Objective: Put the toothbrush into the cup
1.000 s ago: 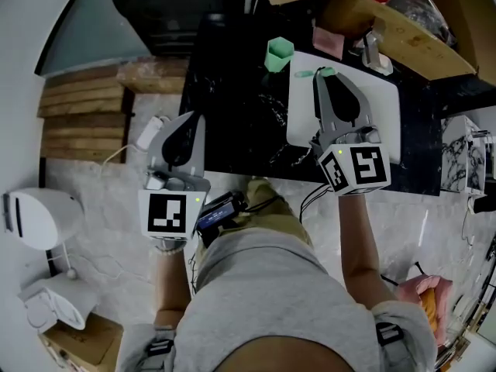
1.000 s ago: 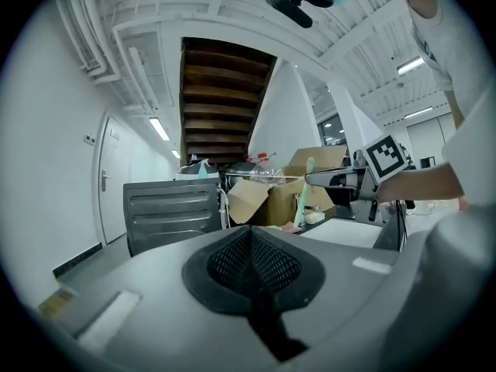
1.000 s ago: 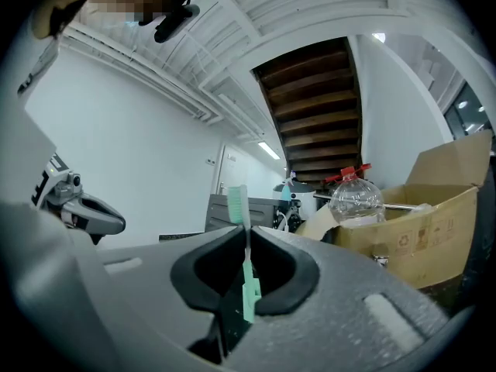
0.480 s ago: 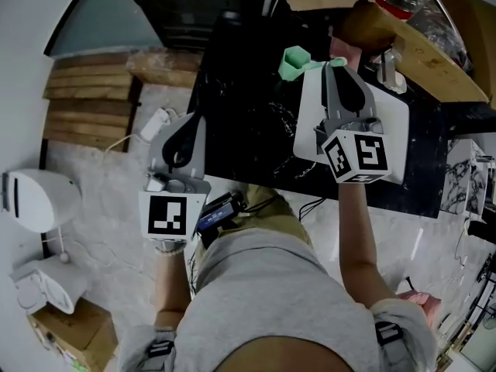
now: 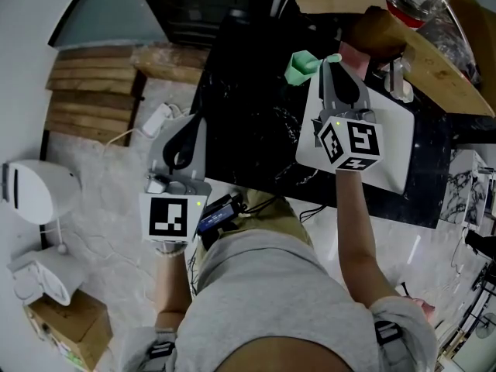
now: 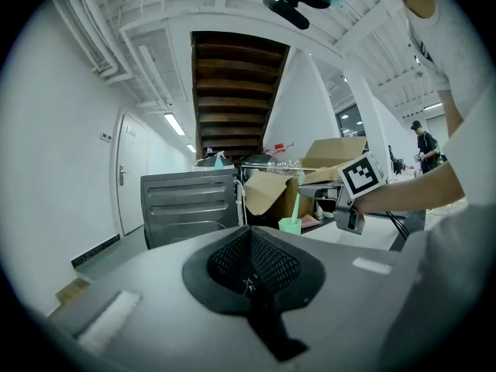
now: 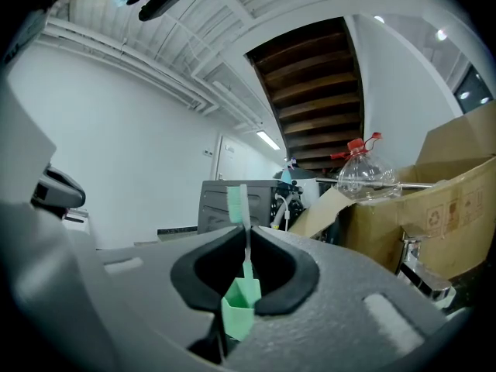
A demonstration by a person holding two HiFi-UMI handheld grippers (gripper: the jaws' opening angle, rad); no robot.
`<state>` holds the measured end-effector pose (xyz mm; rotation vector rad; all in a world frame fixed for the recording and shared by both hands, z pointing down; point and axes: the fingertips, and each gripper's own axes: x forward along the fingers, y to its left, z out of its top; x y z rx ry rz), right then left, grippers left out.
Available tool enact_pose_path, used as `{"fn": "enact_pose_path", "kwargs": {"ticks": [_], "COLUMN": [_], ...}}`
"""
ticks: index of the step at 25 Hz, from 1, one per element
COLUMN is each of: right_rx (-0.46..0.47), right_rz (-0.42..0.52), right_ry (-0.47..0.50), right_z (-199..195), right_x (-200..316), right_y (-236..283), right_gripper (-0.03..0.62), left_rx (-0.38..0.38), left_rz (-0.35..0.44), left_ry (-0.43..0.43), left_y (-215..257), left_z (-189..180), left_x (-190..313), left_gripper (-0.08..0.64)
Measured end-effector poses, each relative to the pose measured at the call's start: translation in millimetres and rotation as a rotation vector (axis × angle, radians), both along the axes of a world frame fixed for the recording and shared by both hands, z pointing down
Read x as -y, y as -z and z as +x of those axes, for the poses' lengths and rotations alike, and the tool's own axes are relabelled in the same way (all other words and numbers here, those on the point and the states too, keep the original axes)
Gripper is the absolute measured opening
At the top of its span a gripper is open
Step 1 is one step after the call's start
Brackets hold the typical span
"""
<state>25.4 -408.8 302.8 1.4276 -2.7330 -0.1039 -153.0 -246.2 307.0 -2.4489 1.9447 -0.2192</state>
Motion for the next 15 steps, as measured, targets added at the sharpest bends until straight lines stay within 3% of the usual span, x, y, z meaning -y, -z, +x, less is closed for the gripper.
{"fn": "enact_pose_path", "kwargs": {"ticks": [15], "right_rx": [-0.154], "right_rz": [-0.061], "right_ry": [0.036], "right_z": [-17], "right_x": [18], "right_y": [-54], "right_gripper": [0.023], "left_rx": [-0.004], "left_rz": [-0.017], "left_ry": [0.038], "left_y": [-4], "left_z": [-6], "left_x": [3], "left_gripper": [0.009]}}
